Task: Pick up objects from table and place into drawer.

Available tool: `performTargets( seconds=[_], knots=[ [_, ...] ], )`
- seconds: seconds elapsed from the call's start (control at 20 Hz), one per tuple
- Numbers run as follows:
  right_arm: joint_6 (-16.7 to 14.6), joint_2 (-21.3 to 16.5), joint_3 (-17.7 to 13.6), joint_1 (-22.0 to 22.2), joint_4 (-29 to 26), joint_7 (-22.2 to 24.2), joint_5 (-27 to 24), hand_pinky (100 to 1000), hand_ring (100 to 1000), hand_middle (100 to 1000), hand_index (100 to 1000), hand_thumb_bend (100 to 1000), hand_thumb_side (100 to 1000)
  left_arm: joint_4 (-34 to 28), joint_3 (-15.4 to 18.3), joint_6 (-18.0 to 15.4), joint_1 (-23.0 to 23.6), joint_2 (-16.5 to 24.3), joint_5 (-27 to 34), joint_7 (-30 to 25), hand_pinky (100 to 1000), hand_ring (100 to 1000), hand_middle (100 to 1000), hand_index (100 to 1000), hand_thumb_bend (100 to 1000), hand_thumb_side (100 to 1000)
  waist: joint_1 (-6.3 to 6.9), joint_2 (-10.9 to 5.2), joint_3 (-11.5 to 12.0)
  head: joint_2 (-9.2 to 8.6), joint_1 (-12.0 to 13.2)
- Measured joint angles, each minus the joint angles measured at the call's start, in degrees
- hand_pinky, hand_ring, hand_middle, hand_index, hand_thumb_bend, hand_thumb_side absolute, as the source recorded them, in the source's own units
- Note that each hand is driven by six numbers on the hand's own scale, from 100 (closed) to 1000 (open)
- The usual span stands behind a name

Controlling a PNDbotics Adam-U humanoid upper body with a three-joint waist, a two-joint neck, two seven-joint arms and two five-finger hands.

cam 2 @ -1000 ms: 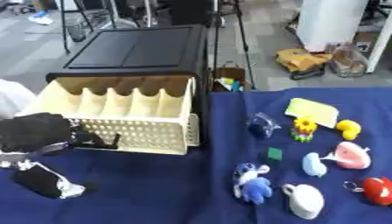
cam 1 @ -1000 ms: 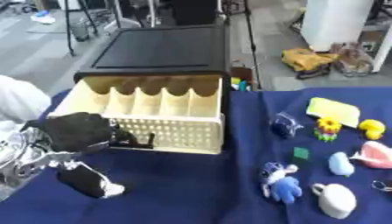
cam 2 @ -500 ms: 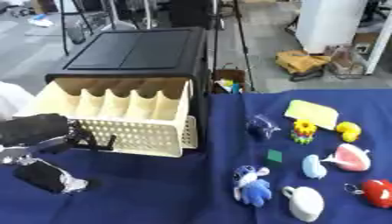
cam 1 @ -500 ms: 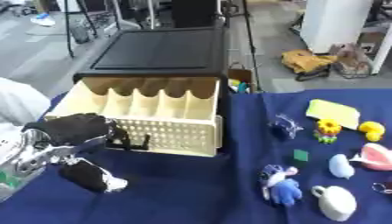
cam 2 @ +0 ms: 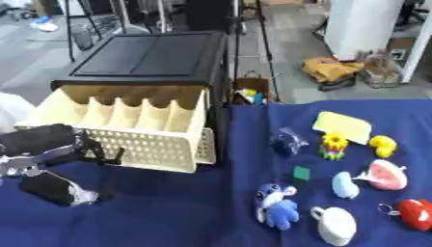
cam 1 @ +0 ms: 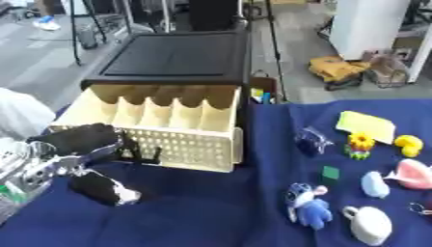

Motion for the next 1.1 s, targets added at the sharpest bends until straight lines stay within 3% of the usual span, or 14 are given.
performTargets(
  seconds=[1.1],
  knots=[
    [0.2,0.0,0.0,0.0,0.0,-0.3,-0.1,745,819,690,731,255,954,-1.5,0.9,-2.0,0.9,0.6,-3.8,3.2,100,142,160,471,408,723,-0.03,-0.07,0.5,0.14,0.4]
  ],
)
